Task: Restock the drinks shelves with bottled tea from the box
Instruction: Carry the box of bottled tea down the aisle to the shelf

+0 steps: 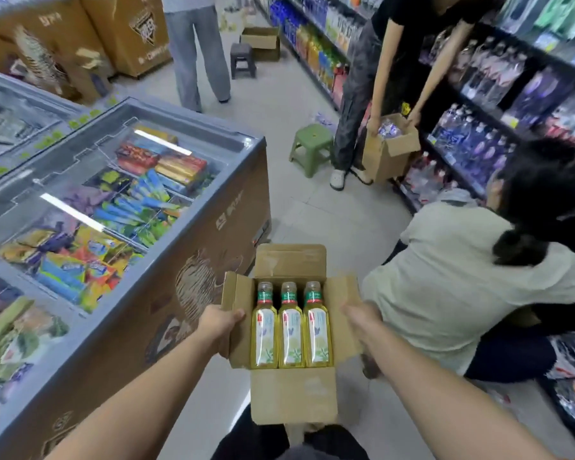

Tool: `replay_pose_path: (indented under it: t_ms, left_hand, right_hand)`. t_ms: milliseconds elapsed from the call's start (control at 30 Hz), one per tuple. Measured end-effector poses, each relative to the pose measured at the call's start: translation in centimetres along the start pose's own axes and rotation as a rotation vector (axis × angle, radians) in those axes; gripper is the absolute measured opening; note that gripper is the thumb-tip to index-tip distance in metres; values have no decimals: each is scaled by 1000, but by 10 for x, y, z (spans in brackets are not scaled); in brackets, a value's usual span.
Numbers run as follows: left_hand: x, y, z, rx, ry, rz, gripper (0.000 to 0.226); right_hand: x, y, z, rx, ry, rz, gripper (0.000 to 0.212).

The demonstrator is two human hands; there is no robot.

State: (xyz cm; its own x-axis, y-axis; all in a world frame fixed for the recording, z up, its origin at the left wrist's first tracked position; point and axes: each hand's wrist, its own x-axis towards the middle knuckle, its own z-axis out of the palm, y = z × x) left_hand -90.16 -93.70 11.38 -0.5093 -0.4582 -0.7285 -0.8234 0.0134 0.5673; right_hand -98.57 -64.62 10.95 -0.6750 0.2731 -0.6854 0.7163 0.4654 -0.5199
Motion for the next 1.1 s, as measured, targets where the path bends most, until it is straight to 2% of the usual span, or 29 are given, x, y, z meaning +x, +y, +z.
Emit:
replay_pose_path:
  t_ms: [100,233,433,567,733,867,1100]
  left_hand:
    - [51,74,6,-19,13,9,32]
    - [124,171,18,-41,-23,14,31]
    - [222,322,42,7,-39,59,27]
    - [285,428,62,22,-28,89,20]
    - [367,543,96,-55,-50,44,21]
    - [426,627,110,-59,-18,56,20]
    - [533,771,114,-113,12,-18,21]
  right_hand:
    - [53,-76,-4,9,32,-22,37]
    - [123,-168,-3,13,80,-27,46]
    - [223,-293,-14,7,141,44,49]
    - [300,-383,-29,13,153,44,44]
    - [402,-497,-41,-8,151,32,34]
    - [478,-599,-51,-181,117,-32,21]
    - [596,-784,-43,-252,120,-70,24]
